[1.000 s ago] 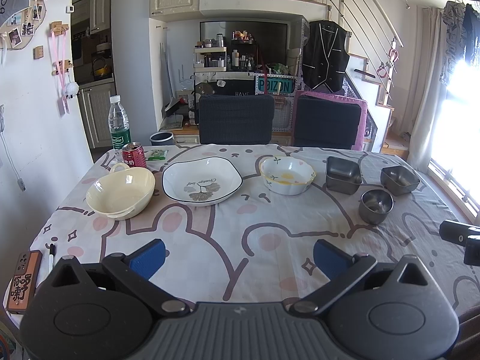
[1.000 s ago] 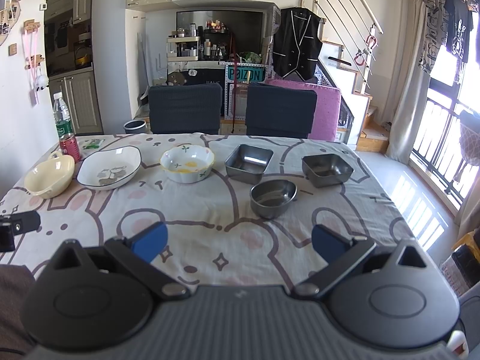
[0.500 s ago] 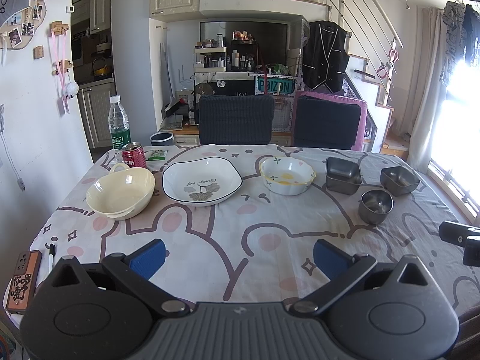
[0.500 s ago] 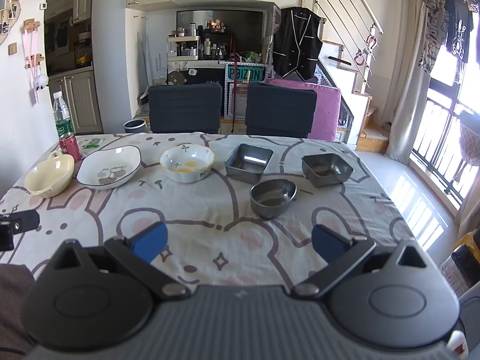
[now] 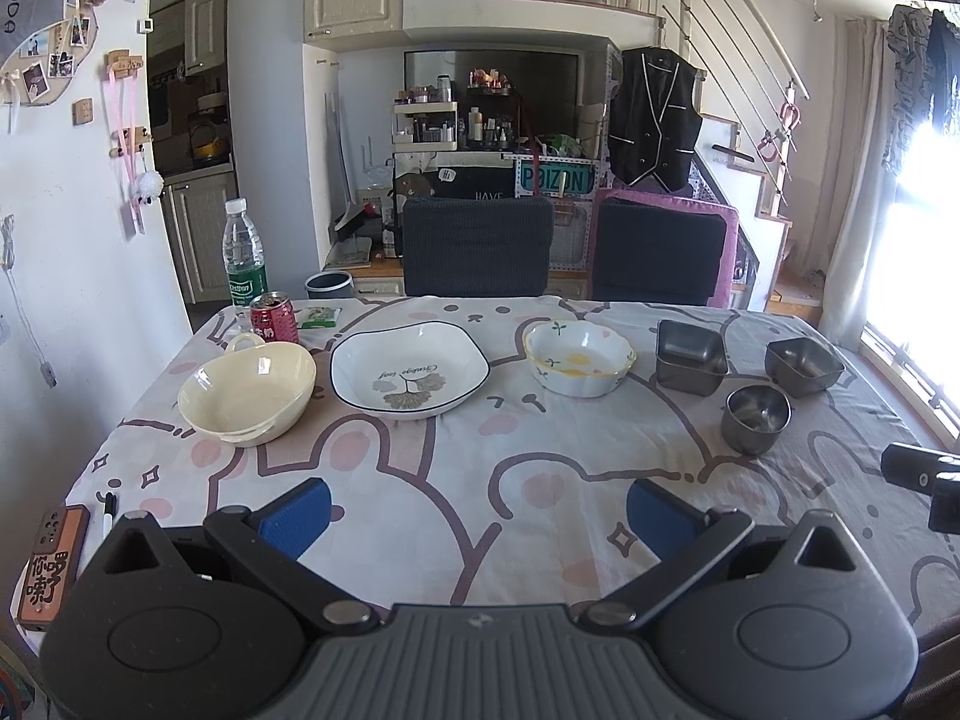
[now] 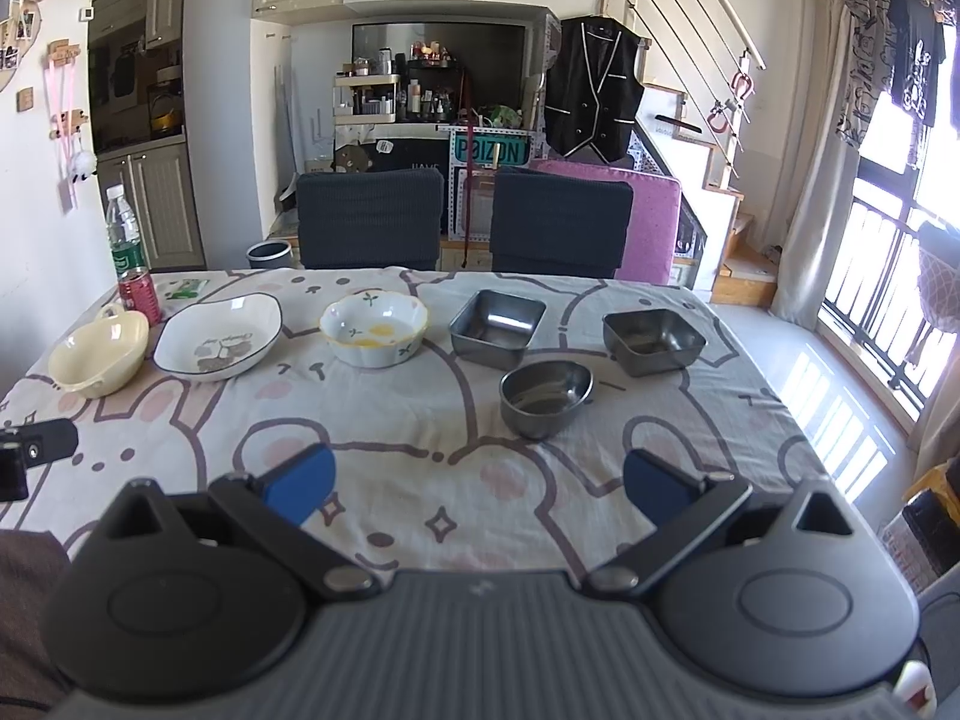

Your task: Organize plates and bowls

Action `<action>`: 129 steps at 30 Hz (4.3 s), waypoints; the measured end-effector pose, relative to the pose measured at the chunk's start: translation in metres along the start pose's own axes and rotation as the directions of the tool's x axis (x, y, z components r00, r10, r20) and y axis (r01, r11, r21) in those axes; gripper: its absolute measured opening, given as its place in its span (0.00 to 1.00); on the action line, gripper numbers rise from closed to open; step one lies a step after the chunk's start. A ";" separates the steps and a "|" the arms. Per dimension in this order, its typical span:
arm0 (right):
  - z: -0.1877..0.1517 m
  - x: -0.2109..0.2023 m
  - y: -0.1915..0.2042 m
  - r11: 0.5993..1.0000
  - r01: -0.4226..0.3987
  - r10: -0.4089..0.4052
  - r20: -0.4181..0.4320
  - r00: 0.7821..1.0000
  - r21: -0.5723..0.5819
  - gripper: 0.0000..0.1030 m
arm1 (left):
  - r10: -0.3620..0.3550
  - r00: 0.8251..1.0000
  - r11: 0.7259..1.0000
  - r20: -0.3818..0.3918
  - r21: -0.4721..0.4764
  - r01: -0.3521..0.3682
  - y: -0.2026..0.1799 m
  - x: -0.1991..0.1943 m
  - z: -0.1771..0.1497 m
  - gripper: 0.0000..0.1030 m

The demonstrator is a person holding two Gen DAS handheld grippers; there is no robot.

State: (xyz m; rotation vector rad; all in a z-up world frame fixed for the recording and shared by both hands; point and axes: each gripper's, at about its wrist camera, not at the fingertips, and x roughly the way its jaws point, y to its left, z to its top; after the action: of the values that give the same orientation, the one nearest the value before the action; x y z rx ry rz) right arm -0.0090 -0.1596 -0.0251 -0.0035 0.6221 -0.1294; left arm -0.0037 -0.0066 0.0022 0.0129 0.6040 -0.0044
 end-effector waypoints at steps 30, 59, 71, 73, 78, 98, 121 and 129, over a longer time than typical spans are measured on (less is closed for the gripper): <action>0.122 0.112 0.058 0.978 -0.184 0.194 0.102 0.976 -0.096 1.00 | 0.192 0.979 0.978 0.069 -0.091 -0.186 0.051 0.122 0.092 1.00; 0.181 0.357 0.151 0.846 -0.524 0.533 -0.162 0.830 0.098 1.00 | 0.119 0.974 0.940 -0.190 -0.294 -0.172 0.128 0.299 0.121 1.00; 0.151 0.413 0.169 0.867 -0.466 0.498 -0.349 0.794 0.177 0.30 | 0.003 0.987 0.898 -0.161 -0.434 -0.073 0.159 0.309 0.114 1.00; 0.144 0.419 0.174 0.868 -0.468 0.495 -0.366 0.788 0.166 0.20 | 0.003 0.988 0.905 -0.155 -0.420 -0.068 0.157 0.309 0.113 1.00; 0.130 0.427 0.186 0.884 -0.446 0.463 -0.399 0.791 0.141 0.11 | -0.030 0.989 0.900 -0.142 -0.435 -0.035 0.164 0.310 0.108 0.99; 0.132 0.423 0.170 0.899 -0.427 0.427 -0.405 0.809 0.097 0.10 | -0.071 0.958 0.932 -0.277 -0.360 -0.034 0.161 0.345 0.091 0.62; 0.123 0.402 0.159 0.886 -0.463 0.421 -0.438 0.795 0.011 0.12 | -0.007 0.932 0.977 -0.361 -0.201 -0.071 0.145 0.357 0.076 0.09; 0.125 0.415 0.149 0.884 -0.458 0.456 -0.378 0.806 0.091 0.24 | -0.041 0.930 0.959 -0.364 -0.275 -0.065 0.151 0.379 0.078 0.15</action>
State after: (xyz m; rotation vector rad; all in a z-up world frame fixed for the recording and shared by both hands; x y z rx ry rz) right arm 0.4157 -0.0670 -0.1709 0.1731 1.0075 0.3540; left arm 0.3535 0.1435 -0.1476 -0.2667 0.9762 0.0987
